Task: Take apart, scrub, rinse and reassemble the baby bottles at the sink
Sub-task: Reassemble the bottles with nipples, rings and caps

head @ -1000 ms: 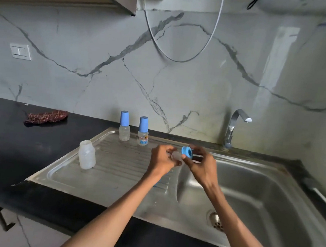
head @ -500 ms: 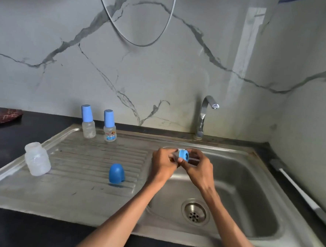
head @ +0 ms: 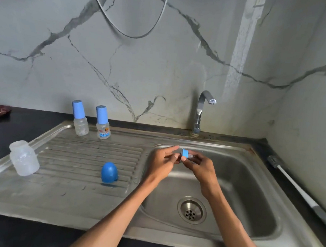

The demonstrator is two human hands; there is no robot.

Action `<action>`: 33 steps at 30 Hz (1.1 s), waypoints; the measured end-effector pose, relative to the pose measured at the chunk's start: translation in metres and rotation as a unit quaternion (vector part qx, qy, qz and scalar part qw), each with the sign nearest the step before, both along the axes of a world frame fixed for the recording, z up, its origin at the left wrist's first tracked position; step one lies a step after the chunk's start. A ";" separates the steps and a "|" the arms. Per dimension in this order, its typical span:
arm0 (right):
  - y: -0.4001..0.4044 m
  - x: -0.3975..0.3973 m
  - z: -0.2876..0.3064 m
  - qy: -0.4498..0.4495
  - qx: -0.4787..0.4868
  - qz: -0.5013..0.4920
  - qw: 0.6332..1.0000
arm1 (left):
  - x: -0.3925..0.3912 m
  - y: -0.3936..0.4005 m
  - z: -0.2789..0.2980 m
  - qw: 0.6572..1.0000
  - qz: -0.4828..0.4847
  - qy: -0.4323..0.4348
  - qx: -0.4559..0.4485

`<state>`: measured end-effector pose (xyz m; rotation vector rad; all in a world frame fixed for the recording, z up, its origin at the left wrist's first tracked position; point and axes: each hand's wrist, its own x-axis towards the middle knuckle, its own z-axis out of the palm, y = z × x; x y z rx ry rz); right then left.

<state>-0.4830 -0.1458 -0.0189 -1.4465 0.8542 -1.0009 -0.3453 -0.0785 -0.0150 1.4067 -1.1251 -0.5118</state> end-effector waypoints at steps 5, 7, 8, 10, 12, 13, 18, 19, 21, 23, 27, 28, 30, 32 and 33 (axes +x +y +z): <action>0.004 0.004 -0.001 -0.054 0.053 0.092 0.993 | 0.002 0.002 -0.001 0.996 0.009 0.080 -0.037; 0.003 0.003 -0.001 -0.030 0.038 0.100 0.994 | 0.004 0.004 0.000 0.990 -0.017 0.138 -0.004; 0.004 0.003 -0.001 -0.012 0.026 0.099 0.995 | 0.005 0.006 0.001 0.983 -0.036 0.178 0.020; 0.004 0.002 0.002 0.012 0.004 0.091 0.996 | 0.005 0.008 0.005 0.964 -0.070 0.248 0.059; 0.005 0.003 0.004 0.024 -0.009 0.083 0.996 | 0.004 0.010 0.010 0.943 -0.101 0.308 0.078; 0.005 0.003 0.005 0.028 -0.016 0.080 0.996 | 0.004 0.010 0.012 0.933 -0.111 0.333 0.083; 0.008 0.000 0.010 -0.013 -0.016 0.120 0.993 | 0.008 0.012 0.012 0.884 -0.138 0.438 0.089; 0.009 0.000 0.010 -0.035 -0.006 0.131 0.991 | 0.008 0.012 0.013 0.873 -0.136 0.461 0.085; 0.011 -0.001 0.011 -0.068 0.011 0.147 0.987 | 0.007 0.014 0.015 0.853 -0.139 0.498 0.076; 0.011 -0.003 0.013 -0.076 0.016 0.150 0.986 | 0.003 0.017 0.017 0.839 -0.147 0.519 0.069; 0.010 -0.004 0.019 -0.046 -0.039 0.118 0.991 | 0.001 0.018 0.016 0.833 -0.144 0.530 0.066; 0.011 -0.004 0.019 -0.034 -0.057 0.101 0.993 | 0.000 0.018 0.016 0.831 -0.145 0.534 0.065; 0.013 -0.001 0.020 -0.019 -0.084 0.073 0.994 | 0.000 0.016 0.016 0.827 -0.146 0.540 0.063; 0.015 0.003 0.020 -0.014 -0.099 0.059 0.993 | -0.001 0.014 0.016 0.831 -0.148 0.531 0.066; 0.016 0.004 0.021 -0.015 -0.103 0.055 0.993 | -0.001 0.014 0.016 0.836 -0.151 0.523 0.068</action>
